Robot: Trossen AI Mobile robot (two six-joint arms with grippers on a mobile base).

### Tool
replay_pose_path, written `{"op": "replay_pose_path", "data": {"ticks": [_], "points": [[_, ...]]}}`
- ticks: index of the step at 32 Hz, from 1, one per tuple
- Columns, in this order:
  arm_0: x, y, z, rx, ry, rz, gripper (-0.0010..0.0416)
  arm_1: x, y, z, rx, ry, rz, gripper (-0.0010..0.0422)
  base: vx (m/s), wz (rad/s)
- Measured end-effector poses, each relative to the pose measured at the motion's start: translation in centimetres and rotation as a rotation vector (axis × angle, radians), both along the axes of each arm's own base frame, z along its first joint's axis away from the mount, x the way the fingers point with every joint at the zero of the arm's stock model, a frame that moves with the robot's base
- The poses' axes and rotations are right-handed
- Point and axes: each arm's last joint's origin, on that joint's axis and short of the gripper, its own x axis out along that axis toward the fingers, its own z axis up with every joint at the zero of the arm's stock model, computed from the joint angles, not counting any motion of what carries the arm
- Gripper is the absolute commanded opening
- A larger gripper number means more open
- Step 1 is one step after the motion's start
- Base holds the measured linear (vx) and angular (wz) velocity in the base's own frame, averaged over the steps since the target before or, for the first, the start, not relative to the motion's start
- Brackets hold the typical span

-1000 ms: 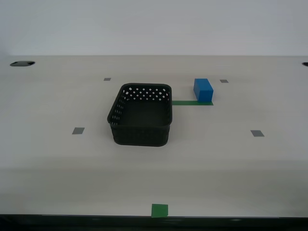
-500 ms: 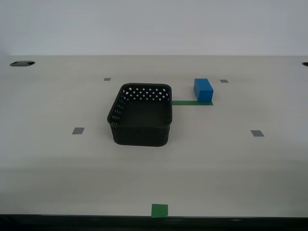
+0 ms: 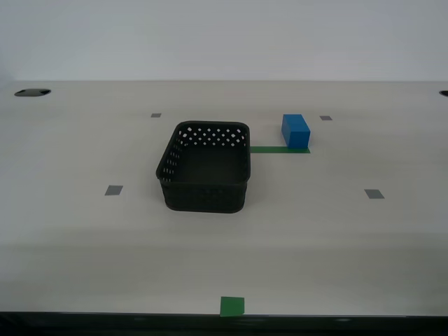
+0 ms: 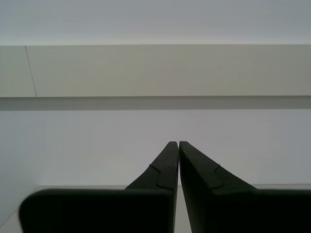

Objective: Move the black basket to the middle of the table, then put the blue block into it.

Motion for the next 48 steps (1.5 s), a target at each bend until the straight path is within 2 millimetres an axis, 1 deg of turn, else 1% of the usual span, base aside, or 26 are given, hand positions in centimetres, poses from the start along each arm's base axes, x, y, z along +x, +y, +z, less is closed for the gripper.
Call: {"op": "replay_pose_path", "data": {"ticks": [6,11,14,18,20,22,24,26,28,30,34,36,37,39,42,43,44,45,46,47,48], "points": [[0.0,0.0,0.0,0.000,0.000,0.001,0.0001,0.0,0.0,0.0,0.042,0.000,0.004,0.0000,0.000,0.000],[0.0,0.0,0.0,0.000,0.000,0.000,0.0001,0.0,0.0,0.0,0.044,-0.001,0.004,0.0000,0.000,0.000],[0.0,0.0,0.0,0.000,0.000,0.000,0.0001,0.1,0.0,0.4,0.044,-0.011,0.004,0.0000,0.000,0.000],[0.0,0.0,0.0,0.000,0.000,0.000,0.0001,0.1,0.0,0.8,0.010,-0.024,0.001,0.0000,0.000,0.000],[0.0,0.0,0.0,0.000,0.000,0.000,0.0000,0.2,-0.1,0.9,-0.045,-0.009,-0.023,0.0000,0.000,0.000],[0.0,0.0,0.0,0.000,0.000,0.000,0.0001,0.4,-0.3,1.0,-0.079,0.052,-0.085,0.0000,0.000,0.000],[0.0,0.0,0.0,0.000,0.000,0.001,0.0001,0.9,-0.6,1.4,-0.100,0.223,-0.162,0.0000,0.000,0.000],[0.0,0.0,0.0,0.001,0.004,0.001,0.0000,1.4,-1.1,1.7,-0.096,0.389,-0.180,0.0000,0.000,0.000],[0.0,0.0,0.0,0.010,0.005,0.002,0.0001,1.8,-1.7,1.9,-0.063,0.503,-0.206,0.0000,0.000,0.000],[0.0,0.0,-0.1,0.021,0.009,0.003,0.0000,2.2,-2.5,2.3,-0.042,0.583,-0.237,0.0000,0.000,0.000],[0.0,0.1,-0.1,0.024,0.009,0.005,0.0001,3.0,-4.6,2.3,-0.018,0.727,-0.308,0.0000,0.000,0.000],[0.0,0.1,-0.2,0.025,0.024,0.005,0.0000,3.6,-6.5,1.6,0.010,0.817,-0.366,0.0000,0.000,0.000],[0.0,0.1,-0.3,0.025,0.031,0.005,0.0001,3.8,-7.1,1.2,0.019,0.853,-0.382,0.0000,0.000,0.000],[0.0,0.1,-0.5,0.025,0.054,0.004,0.0000,4.6,-9.3,-0.4,0.055,0.943,-0.442,0.0000,0.000,0.000],[0.0,0.1,-0.8,0.025,0.079,0.004,0.0001,5.1,-10.9,-2.1,0.088,1.041,-0.472,0.0000,0.000,0.000],[0.0,0.1,-0.9,0.025,0.096,0.005,0.0000,5.5,-12.0,-3.4,0.111,1.098,-0.485,0.0000,0.000,0.000],[0.0,0.1,-1.0,0.025,0.104,0.004,0.0001,5.5,-12.6,-4.5,0.128,1.155,-0.497,0.0000,0.000,0.000],[0.0,0.1,-1.1,0.025,0.113,0.005,0.0001,5.7,-13.1,-5.3,0.145,1.213,-0.497,0.0000,0.000,0.000],[0.0,0.1,-1.1,0.025,0.119,0.005,0.0000,5.9,-13.4,-5.8,0.150,1.229,-0.501,0.0000,0.000,0.000],[0.0,0.1,-1.2,0.025,0.125,0.004,0.0000,6.4,-14.0,-6.9,0.163,1.262,-0.506,0.0002,0.000,0.000],[0.0,0.1,-1.3,0.025,0.135,0.004,0.0000,6.4,-14.2,-8.2,0.173,1.317,-0.502,0.0006,0.000,0.000]]}}
